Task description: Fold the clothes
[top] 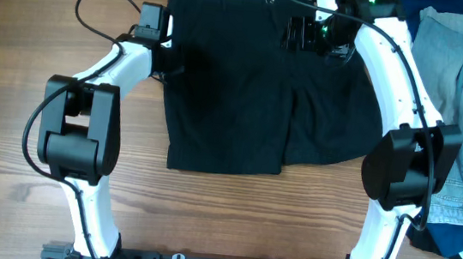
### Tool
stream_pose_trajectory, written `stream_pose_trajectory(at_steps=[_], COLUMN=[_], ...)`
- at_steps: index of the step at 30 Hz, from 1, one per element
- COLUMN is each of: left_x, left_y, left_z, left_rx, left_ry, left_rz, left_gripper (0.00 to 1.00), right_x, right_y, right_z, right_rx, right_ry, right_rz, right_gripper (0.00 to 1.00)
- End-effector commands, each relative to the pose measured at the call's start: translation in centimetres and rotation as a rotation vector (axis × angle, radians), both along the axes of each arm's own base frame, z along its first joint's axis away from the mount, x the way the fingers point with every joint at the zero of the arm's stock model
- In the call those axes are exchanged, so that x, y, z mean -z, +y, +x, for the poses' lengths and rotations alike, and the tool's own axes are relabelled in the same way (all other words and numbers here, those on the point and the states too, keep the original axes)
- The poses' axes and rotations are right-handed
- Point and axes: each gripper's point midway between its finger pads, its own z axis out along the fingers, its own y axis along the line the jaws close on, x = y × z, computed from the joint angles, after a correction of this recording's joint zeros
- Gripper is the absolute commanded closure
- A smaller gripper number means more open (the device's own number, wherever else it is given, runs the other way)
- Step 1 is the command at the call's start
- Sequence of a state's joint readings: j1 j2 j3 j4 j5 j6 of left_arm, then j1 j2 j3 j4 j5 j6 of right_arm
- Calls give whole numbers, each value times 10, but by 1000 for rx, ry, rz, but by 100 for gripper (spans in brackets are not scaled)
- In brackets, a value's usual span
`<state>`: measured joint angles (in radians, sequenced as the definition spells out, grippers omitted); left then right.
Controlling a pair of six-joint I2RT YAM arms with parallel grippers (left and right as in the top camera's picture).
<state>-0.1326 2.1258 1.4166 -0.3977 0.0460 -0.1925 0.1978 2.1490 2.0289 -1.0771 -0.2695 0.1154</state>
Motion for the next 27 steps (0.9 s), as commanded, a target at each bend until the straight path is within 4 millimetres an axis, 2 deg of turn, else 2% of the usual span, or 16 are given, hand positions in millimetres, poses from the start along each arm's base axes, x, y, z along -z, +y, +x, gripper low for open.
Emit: stream_pose_trajectory(at_steps=[1, 2, 4, 6, 9, 11, 14, 16, 20, 21, 22, 23, 24, 25, 27], left_x=[29, 32, 35, 34, 40, 44, 38, 33, 28, 28, 27, 27, 26, 24, 15], left_y=[-3, -2, 9, 29, 68, 89, 124, 145, 174, 176, 176, 173, 165, 160, 155], left_z=[-8, -11, -15, -24, -64, -103, -155, -178, -201, -205, -206, -206, -204, -203, -200], left_rx=[10, 6, -52, -177, -419, -498, -589, -626, -688, -658, -634, -605, -538, -505, -465], left_ry=[52, 63, 83, 126, 298, 470, 670, 758, 827, 844, 850, 853, 850, 845, 822], left_rz=[80, 97, 126, 130, 95, 63, 92, 83, 48, 6, -25, -61, -128, -153, -165], left_gripper=[85, 96, 96, 96, 96, 96, 96, 96, 96, 96, 91, 81, 57, 48, 39], right_x=[-1, -1, -1, -1, 0, 3, 9, 11, 17, 17, 18, 19, 20, 20, 21], right_y=[6, 6, 6, 6, 6, 6, 6, 4, -7, -7, -7, -7, -4, 1, 16], right_z=[-1, -2, -2, -2, -3, -5, -7, -9, -14, -17, -20, -22, -29, -33, -49], right_rx=[4, 4, 4, 9, 28, 33, 50, 66, 128, 128, 126, 121, 89, 58, -19], right_ry=[9, 11, 12, 13, 25, 37, 53, 69, 102, 115, 125, 134, 151, 159, 196], right_rz=[21, 20, 20, 21, 26, 26, 27, 21, -36, -39, -42, -46, -55, -52, -33], right_gripper=[5, 5, 6, 9, 11, 12, 13, 14, 14, 14, 14, 13, 7, 6, 5])
